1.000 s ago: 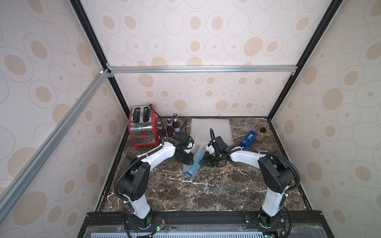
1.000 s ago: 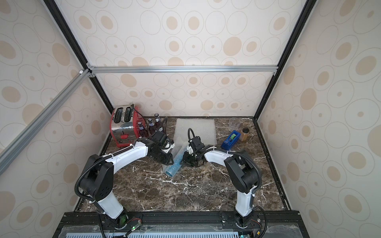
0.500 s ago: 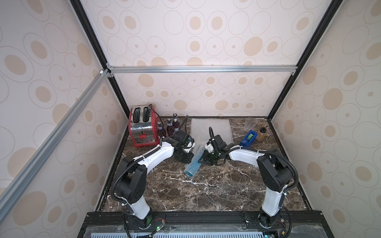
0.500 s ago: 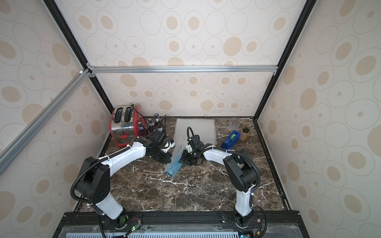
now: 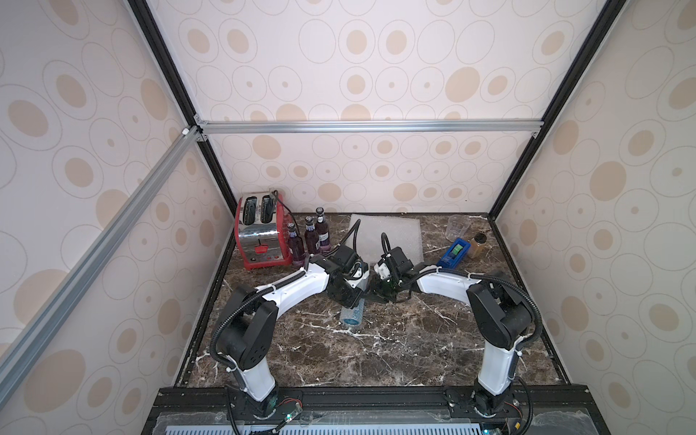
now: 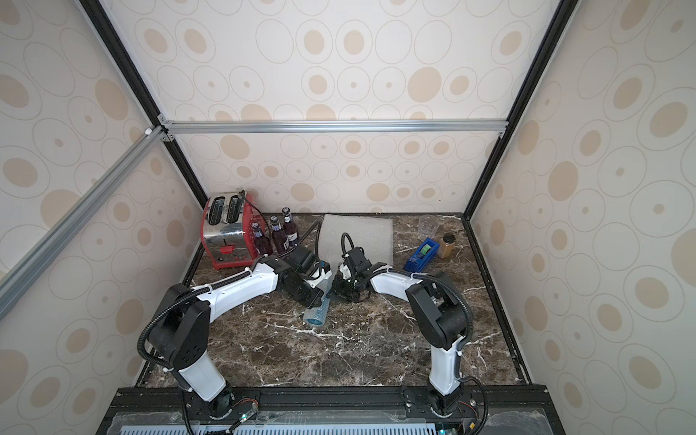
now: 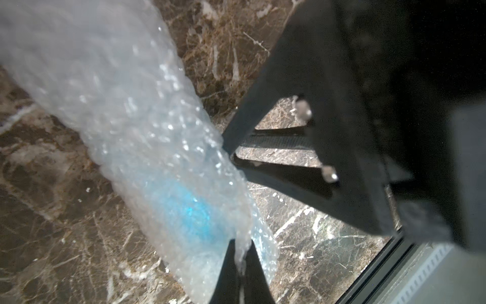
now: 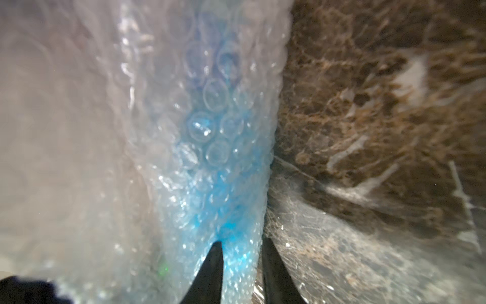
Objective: Wrap wine bottles in bubble wrap
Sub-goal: Wrap the wine bottle in bubble wrap.
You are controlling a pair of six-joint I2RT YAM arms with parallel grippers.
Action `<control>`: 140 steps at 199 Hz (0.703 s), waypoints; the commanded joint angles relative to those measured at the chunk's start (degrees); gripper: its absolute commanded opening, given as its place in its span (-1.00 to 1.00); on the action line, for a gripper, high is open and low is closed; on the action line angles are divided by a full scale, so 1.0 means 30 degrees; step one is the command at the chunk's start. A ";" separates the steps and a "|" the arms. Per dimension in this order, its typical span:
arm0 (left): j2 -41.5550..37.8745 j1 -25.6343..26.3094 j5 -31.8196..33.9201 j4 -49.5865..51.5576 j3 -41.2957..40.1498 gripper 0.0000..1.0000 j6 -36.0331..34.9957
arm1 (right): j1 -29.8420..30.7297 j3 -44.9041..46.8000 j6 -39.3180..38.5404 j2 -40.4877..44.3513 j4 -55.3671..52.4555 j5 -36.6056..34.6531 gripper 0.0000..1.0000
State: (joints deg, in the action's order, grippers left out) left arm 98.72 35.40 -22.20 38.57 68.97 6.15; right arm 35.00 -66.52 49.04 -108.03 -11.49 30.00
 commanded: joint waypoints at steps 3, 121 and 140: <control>0.0520 0.0160 -0.0552 0.0125 -0.0124 -0.62 0.0202 | 0.0240 0.0373 0.0498 0.0265 0.0490 -0.0064 -0.44; 0.0990 0.0127 -0.0252 0.0055 -0.0234 -0.27 0.0777 | -0.0423 0.1380 0.0856 0.3142 0.0889 0.0381 -0.45; 0.0921 0.0140 -0.0215 -0.0115 -0.0443 -0.27 0.0790 | -0.0438 0.1216 0.1069 0.2867 0.1445 0.0560 -0.43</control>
State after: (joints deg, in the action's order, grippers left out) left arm 99.66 35.75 -25.63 36.82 68.90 8.36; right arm 34.00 -63.18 50.52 -99.35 -9.45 30.55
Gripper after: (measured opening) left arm 0.363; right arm 0.280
